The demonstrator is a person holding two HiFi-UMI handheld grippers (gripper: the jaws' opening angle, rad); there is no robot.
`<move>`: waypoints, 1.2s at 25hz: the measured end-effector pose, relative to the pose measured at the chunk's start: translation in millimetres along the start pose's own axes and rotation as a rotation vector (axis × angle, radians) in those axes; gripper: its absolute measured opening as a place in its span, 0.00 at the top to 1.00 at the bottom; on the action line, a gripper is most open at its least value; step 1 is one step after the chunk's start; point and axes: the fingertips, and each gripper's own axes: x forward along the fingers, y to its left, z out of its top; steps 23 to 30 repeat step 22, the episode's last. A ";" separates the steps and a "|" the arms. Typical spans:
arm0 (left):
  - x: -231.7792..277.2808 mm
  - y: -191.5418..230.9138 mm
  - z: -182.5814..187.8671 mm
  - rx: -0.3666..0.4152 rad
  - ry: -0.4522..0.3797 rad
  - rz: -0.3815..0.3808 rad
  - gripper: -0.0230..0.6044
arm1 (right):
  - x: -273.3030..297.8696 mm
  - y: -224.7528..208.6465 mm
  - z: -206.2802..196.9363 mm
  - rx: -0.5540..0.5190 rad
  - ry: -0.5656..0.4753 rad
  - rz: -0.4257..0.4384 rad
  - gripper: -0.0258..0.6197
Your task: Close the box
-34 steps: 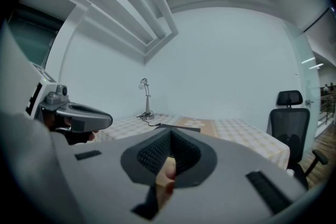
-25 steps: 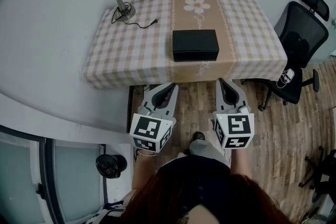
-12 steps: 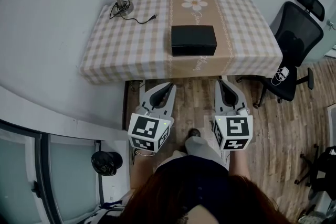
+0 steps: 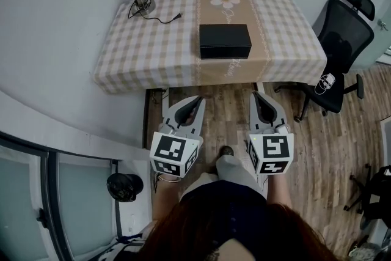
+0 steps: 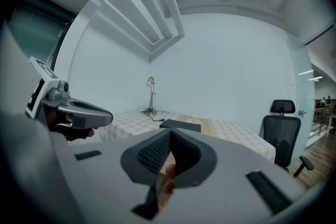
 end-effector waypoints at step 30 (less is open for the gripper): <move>-48.4 -10.5 -20.7 -0.009 0.016 0.017 0.92 | -37.5 23.8 -10.4 0.015 0.004 -0.004 0.93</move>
